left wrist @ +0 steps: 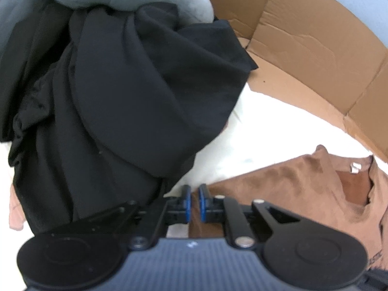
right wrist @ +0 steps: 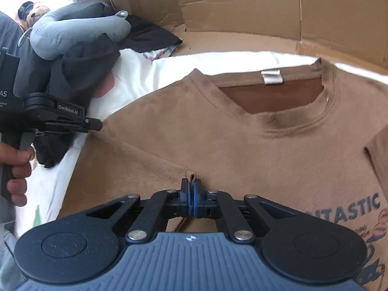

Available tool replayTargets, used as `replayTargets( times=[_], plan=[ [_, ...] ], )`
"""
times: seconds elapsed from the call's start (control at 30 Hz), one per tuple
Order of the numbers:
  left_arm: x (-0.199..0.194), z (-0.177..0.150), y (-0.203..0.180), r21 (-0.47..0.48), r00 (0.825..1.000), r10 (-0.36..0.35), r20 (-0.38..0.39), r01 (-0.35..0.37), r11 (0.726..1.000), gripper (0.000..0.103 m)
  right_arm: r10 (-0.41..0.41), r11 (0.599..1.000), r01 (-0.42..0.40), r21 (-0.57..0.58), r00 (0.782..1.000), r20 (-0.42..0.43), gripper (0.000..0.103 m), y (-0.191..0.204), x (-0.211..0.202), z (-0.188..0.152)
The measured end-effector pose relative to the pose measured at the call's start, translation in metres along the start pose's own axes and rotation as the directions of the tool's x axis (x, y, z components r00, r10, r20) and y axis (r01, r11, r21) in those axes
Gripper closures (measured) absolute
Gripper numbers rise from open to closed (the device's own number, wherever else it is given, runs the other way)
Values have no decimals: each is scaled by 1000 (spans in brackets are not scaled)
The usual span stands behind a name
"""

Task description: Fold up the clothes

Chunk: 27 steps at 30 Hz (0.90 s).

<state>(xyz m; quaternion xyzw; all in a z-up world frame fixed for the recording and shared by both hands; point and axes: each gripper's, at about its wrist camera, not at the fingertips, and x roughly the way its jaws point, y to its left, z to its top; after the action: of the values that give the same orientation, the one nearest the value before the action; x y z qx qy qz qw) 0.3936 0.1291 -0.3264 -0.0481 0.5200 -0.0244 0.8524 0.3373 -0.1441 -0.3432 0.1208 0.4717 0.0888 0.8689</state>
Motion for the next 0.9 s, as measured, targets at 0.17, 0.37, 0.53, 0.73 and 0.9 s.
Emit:
replayTargets(
  times=[0.17, 0.37, 0.53, 0.73, 0.9],
  plan=[
    [-5, -4, -4, 34, 1000, 23, 6, -23, 999, 93, -28, 1000, 28, -4, 999, -25, 99, -1, 7, 3],
    [-41, -18, -3, 49, 998, 7, 64, -10, 999, 64, 0, 998, 0, 55, 1000, 5, 75, -5, -19, -9],
    [-74, -47, 0, 88, 997, -29, 68, 23, 996, 68, 56, 996, -56, 66, 998, 9, 75, 2, -38, -26],
    [-109, -56, -8, 11, 996, -53, 68, 52, 999, 72, 134, 988, -132, 85, 991, -19, 74, 18, -55, -53],
    [-88, -107, -9, -80, 994, -93, 57, 98, 992, 87, 177, 975, -163, 153, 981, -81, 74, 19, -60, -81]
  ],
)
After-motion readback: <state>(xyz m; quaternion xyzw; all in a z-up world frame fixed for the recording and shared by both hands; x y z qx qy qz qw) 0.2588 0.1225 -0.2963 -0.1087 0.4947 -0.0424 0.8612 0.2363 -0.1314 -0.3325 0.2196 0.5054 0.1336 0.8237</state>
